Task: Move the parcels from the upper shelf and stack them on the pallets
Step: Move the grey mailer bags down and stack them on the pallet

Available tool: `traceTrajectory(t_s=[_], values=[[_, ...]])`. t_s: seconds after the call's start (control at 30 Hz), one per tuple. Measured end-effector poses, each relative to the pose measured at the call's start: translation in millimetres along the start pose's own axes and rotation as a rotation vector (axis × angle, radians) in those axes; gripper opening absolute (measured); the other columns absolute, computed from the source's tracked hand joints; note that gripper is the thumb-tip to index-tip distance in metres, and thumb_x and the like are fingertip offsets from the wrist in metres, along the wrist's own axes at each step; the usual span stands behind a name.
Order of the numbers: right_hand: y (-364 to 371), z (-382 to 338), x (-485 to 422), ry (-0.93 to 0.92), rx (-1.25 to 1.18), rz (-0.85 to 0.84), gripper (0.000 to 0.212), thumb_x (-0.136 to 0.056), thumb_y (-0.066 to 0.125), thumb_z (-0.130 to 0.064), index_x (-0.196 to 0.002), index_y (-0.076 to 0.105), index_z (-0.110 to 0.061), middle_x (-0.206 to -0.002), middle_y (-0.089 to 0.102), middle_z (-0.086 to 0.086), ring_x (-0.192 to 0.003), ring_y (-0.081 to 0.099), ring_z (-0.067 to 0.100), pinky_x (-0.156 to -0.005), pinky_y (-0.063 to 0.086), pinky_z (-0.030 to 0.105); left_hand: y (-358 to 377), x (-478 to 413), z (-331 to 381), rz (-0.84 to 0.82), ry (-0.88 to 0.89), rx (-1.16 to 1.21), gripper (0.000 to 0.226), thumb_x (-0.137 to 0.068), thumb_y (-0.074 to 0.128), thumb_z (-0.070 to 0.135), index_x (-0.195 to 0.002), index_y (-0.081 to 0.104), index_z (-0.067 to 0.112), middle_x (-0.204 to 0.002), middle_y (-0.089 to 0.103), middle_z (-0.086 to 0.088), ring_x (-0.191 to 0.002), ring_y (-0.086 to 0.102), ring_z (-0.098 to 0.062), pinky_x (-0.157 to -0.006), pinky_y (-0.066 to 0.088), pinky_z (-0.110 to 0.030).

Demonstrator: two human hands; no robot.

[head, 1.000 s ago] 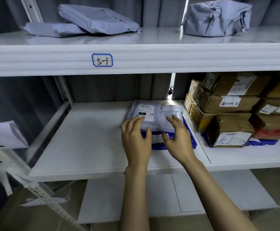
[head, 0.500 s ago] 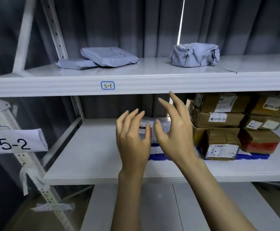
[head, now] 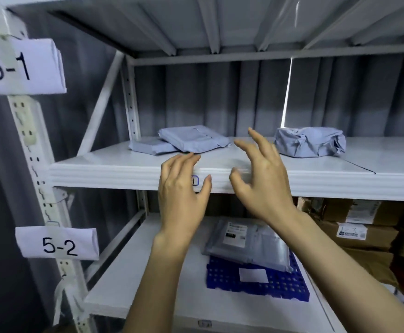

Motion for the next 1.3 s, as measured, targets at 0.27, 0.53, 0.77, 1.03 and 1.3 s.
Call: traceTrajectory(t_s=[0.27, 0.53, 0.77, 1.03, 1.3], values=[[53.0, -4.6, -61.7, -0.038, 0.092, -0.193, 0.063, -0.085, 0.059, -0.026, -0.144, 0.039, -0.018, -0.159, 0.017, 0.006, -0.145, 0.019, 0.022, -0.108, 0.029, 0.03, 25.2, -68.3, -35.6, -0.172, 0.074, -0.175, 0.045, -0.077, 0.071, 0.018, -0.119, 0.061, 0.01, -0.121, 0.062, -0.004, -0.116, 0.05, -0.027, -0.092, 0.046, -0.039], [82.8, 8.8, -97.0, 0.052, 0.09, -0.269, 0.062, -0.085, 0.058, -0.028, -0.144, 0.038, -0.019, -0.16, 0.015, 0.01, -0.144, 0.022, 0.026, -0.109, 0.029, 0.033, 83.0, -124.9, -76.8, -0.585, 0.073, -0.492, 0.065, -0.082, 0.066, 0.023, -0.141, 0.04, 0.017, -0.137, 0.044, -0.007, -0.128, 0.035, -0.029, -0.103, 0.034, -0.037], [95.7, 17.3, -99.2, 0.073, 0.154, -0.363, 0.065, -0.087, 0.056, -0.032, -0.147, 0.031, -0.021, -0.161, 0.01, 0.009, -0.145, 0.015, 0.026, -0.113, 0.026, 0.036, 123.5, -142.5, -75.1, -0.688, 0.281, -0.692, 0.053, -0.083, 0.062, 0.015, -0.132, 0.042, 0.016, -0.128, 0.048, -0.01, -0.118, 0.047, -0.03, -0.089, 0.041, -0.037], [106.7, 24.0, -97.3, 0.109, 0.187, -0.458, 0.063, -0.088, 0.055, -0.039, -0.144, 0.035, -0.018, -0.158, 0.016, 0.009, -0.144, 0.015, 0.029, -0.112, 0.029, 0.038, 124.5, -141.8, -67.1, -0.646, 0.359, -0.754, 0.037, -0.086, 0.051, 0.008, -0.123, 0.046, 0.011, -0.119, 0.06, -0.01, -0.11, 0.057, -0.033, -0.074, 0.04, -0.036], [106.9, 26.0, -93.7, 0.137, 0.172, -0.5, 0.058, -0.088, 0.055, -0.038, -0.139, 0.041, -0.016, -0.152, 0.027, 0.011, -0.139, 0.024, 0.03, -0.11, 0.032, 0.039, 111.8, -142.8, -63.3, -0.565, 0.341, -0.851, 0.028, -0.088, 0.046, -0.003, -0.113, 0.055, 0.007, -0.116, 0.06, -0.011, -0.109, 0.057, -0.03, -0.069, 0.034, -0.033]])
Point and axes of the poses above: each hand's wrist, its own x-axis away from the middle knuckle, its own y-axis out of the palm, z = x × y, the point moved 6 cm from there along -x, towards the middle knuckle
